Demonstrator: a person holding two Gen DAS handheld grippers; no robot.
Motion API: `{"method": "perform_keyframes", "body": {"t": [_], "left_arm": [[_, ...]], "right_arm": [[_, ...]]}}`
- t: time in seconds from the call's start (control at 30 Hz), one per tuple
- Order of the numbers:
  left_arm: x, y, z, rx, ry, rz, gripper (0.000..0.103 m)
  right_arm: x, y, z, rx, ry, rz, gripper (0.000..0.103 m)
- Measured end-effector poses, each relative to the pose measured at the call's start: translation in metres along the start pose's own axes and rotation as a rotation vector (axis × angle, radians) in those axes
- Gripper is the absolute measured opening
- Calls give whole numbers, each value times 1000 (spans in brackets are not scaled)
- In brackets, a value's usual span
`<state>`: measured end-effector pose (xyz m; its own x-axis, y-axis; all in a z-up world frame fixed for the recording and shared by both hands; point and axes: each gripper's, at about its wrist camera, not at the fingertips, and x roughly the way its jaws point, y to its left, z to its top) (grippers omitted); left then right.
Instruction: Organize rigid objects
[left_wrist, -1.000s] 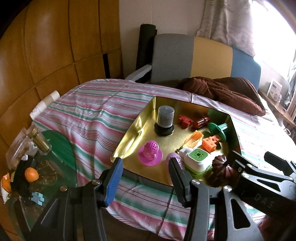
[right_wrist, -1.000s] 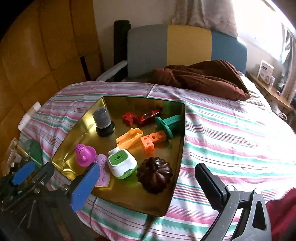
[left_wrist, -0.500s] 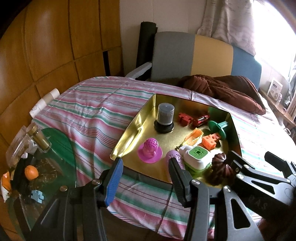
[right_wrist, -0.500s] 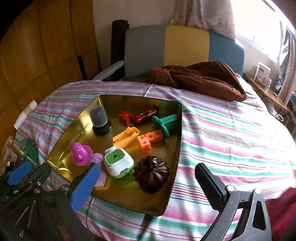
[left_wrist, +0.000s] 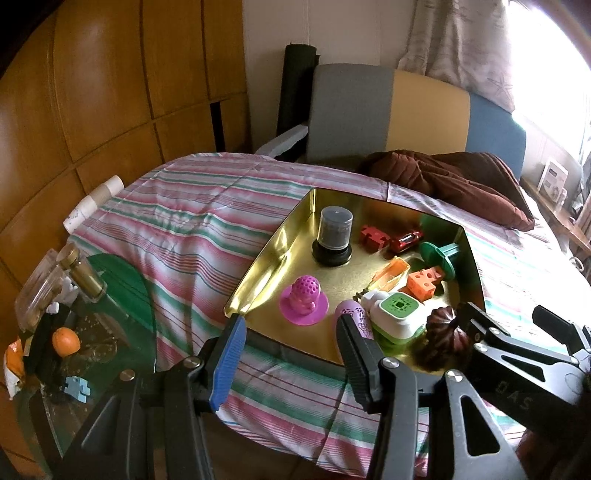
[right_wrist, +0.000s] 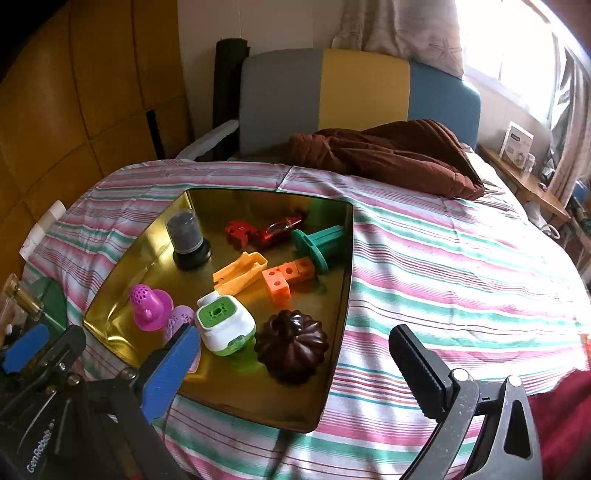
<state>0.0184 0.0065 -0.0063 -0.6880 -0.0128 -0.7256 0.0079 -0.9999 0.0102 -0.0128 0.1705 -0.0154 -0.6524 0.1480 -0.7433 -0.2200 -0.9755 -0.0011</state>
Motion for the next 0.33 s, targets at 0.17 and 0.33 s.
{"method": "perform_keyframes", "body": {"t": [0.17, 0.33], "left_arm": [[-3, 0, -1, -6, -16, 5, 51], [-4, -2, -1, 4, -27, 4, 51]], "right_arm": [[2, -3, 0, 10, 4, -4, 103], [4, -6, -1, 17, 10, -2, 103]]}}
